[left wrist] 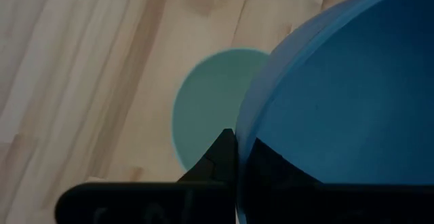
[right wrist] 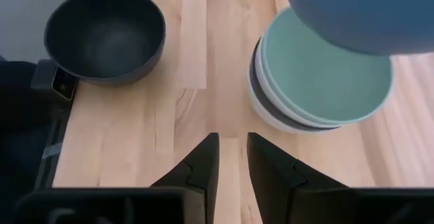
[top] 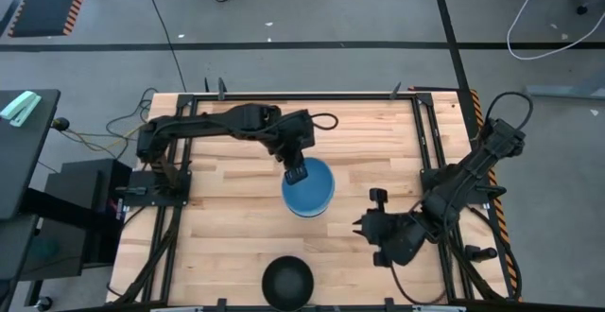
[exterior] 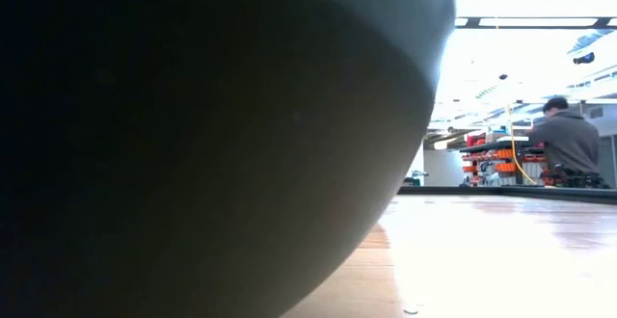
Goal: Nest bowls inside each other
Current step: Stack the blue bowl on top of the green bowl
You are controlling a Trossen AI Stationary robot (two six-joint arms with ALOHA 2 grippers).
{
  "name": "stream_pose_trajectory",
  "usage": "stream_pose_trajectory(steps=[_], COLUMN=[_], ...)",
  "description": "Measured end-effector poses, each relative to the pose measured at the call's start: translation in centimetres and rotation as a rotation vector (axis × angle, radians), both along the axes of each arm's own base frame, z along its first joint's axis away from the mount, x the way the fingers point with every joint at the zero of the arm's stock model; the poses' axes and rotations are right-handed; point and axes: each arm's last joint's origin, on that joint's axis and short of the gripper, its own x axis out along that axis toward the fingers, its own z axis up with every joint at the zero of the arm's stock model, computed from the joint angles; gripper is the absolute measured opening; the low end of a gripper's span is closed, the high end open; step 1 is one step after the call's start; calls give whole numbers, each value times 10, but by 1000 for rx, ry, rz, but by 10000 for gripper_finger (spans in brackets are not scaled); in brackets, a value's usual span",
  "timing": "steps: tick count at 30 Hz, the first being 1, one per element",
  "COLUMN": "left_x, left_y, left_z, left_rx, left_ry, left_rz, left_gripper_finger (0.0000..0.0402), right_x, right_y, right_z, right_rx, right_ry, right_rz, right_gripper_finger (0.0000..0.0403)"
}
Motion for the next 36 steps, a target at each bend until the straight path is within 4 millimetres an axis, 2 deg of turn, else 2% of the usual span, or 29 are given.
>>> stream_pose_trajectory(steps=[8,17,24,29,36], left_x=[13,21,22,25,28], left_y=[18,29,27,27,28], left_z=[-24,-44,-59,-77,-89], left_rx=[-20,-52,-110,-139,-136], left_ry=[69,128,219,310,357], left_rz=[-6,-12,-20,-3,2], left_gripper_finger=[9,9,9,9,9], right_x=[-17,-20,-20,-21,-21], right_y=[18,21,20,20,18], right_z=[2,2,2,1,1], right_rx=[-33,-17,-24,-34,-53], right_ry=[-79,-94,-93,-93,-92], right_rz=[-11,-34,-35,-38,-48], right_gripper_finger=[67,58,59,57,56])
